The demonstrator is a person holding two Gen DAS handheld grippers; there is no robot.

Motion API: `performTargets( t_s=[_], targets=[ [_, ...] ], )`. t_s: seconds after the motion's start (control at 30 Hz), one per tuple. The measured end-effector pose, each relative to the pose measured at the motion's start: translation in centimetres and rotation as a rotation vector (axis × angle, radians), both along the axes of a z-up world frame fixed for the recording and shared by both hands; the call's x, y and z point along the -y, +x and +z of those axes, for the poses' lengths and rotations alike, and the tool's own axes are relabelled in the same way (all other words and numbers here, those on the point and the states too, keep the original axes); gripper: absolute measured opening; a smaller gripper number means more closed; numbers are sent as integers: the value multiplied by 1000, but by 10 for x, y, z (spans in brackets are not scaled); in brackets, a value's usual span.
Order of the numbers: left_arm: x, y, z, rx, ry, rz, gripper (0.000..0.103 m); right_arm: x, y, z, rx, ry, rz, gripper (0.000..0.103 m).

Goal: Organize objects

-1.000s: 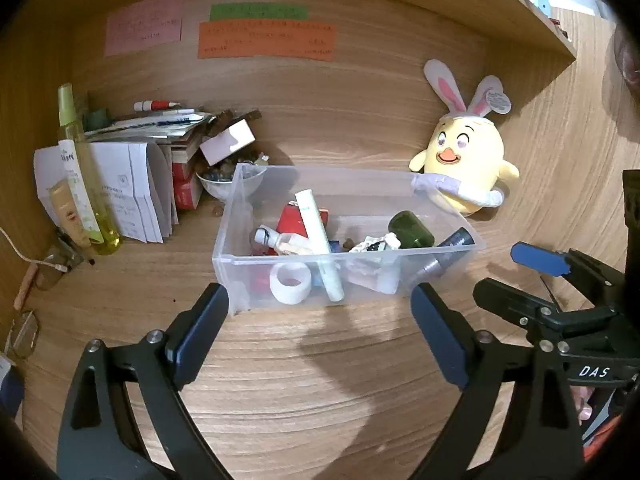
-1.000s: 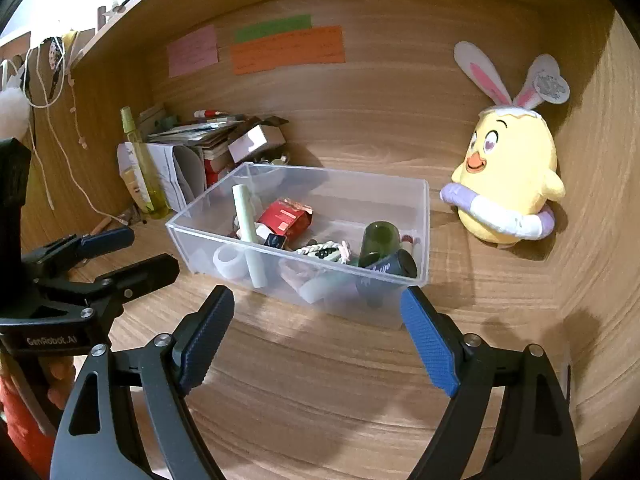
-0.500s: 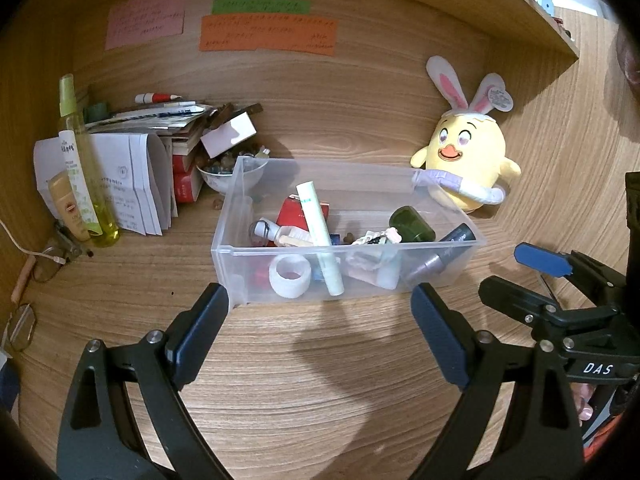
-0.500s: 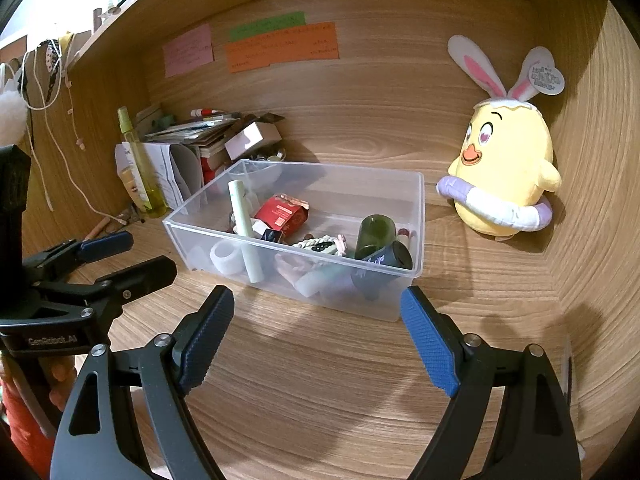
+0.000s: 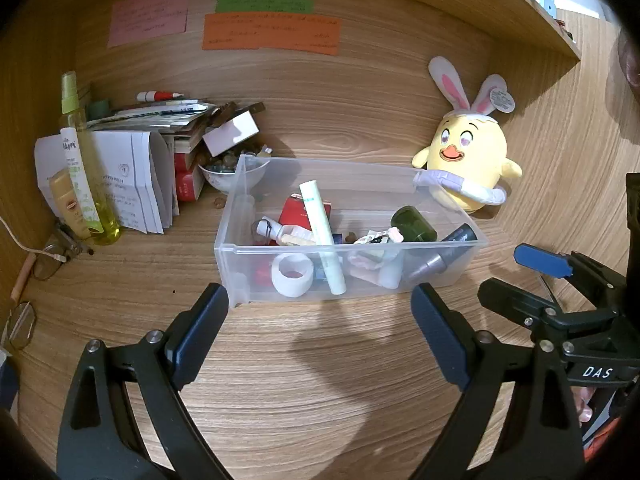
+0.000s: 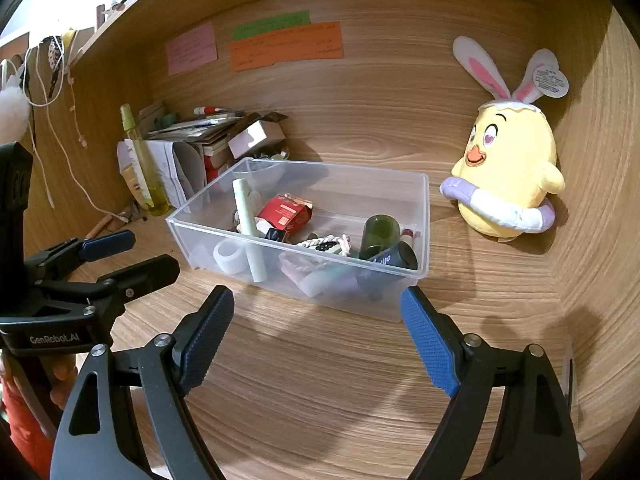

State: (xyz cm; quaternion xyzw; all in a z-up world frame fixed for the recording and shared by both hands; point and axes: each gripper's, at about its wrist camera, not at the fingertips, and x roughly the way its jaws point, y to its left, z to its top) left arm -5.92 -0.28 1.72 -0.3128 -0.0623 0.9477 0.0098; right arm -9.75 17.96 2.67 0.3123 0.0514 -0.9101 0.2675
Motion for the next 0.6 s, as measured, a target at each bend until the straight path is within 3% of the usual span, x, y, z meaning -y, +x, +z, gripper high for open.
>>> performTargets(
  t_s=[0.6],
  targets=[
    [1, 0, 0, 1, 2, 2, 94, 1, 1, 0, 0, 0, 1, 84]
  ],
)
